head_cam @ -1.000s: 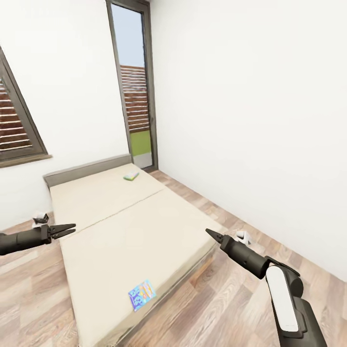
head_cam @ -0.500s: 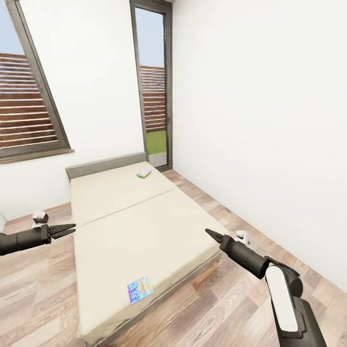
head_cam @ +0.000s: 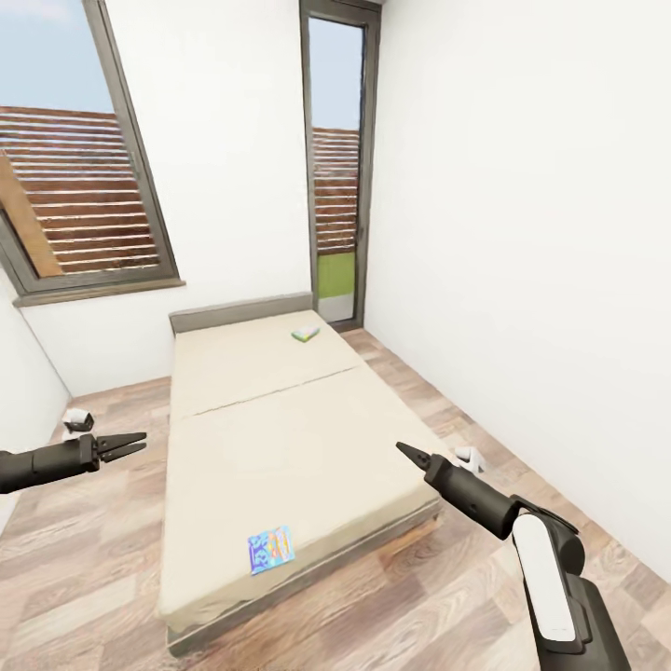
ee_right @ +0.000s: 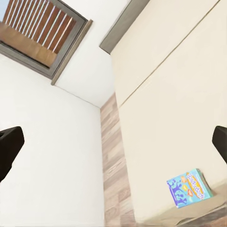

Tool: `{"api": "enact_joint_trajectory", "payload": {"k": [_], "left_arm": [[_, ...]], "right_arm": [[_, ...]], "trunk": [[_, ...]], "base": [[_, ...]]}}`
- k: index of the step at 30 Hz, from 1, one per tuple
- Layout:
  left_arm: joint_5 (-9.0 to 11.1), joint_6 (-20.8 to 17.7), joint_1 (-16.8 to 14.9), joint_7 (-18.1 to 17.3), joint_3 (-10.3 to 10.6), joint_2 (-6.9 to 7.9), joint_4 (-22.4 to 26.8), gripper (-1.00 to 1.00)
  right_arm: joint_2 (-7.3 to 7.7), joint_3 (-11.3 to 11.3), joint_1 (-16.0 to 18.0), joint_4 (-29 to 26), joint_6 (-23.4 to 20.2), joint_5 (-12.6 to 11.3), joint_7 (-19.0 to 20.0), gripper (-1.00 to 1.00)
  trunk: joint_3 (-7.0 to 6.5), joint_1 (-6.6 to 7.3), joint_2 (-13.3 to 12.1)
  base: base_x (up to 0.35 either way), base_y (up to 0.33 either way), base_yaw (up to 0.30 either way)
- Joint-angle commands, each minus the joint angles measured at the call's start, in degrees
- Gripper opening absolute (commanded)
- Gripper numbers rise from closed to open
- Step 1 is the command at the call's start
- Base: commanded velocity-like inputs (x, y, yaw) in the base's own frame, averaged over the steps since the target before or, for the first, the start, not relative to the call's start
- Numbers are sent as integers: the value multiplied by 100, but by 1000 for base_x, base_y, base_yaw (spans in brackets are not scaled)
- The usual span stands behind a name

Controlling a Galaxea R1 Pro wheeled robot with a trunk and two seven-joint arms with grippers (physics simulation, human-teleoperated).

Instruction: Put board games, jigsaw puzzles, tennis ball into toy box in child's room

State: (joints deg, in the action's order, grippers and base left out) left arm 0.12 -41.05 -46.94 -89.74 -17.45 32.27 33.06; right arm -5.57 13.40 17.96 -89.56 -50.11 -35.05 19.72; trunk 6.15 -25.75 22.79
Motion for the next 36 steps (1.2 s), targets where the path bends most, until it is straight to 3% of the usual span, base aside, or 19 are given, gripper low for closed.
{"api": "enact_joint_trajectory", "payload": {"k": [1,8,15,36], "left_arm": [[-12,-61,-8,-26,-3,-1,-1,100],[-12,-62,-8,-26,-4,-1,-1,100],[-12,-61,-6,-26,-4,5,-1,100],[-12,-61,-6,-26,-4,3,-1,100]], "right_arm": [[-8,16,6,-2,-34,24,40,100],[-13,14,6,0,5,24,40,100],[2,6,6,0,321,24,40,100],[4,5,6,0,362,21,43,100]], "trunk": [[13,-4,13],[13,-4,13],[13,-4,13],[13,-4,13]], "base": [[0,-291,288],[0,-275,288],[0,-267,288],[0,-253,288]]}}
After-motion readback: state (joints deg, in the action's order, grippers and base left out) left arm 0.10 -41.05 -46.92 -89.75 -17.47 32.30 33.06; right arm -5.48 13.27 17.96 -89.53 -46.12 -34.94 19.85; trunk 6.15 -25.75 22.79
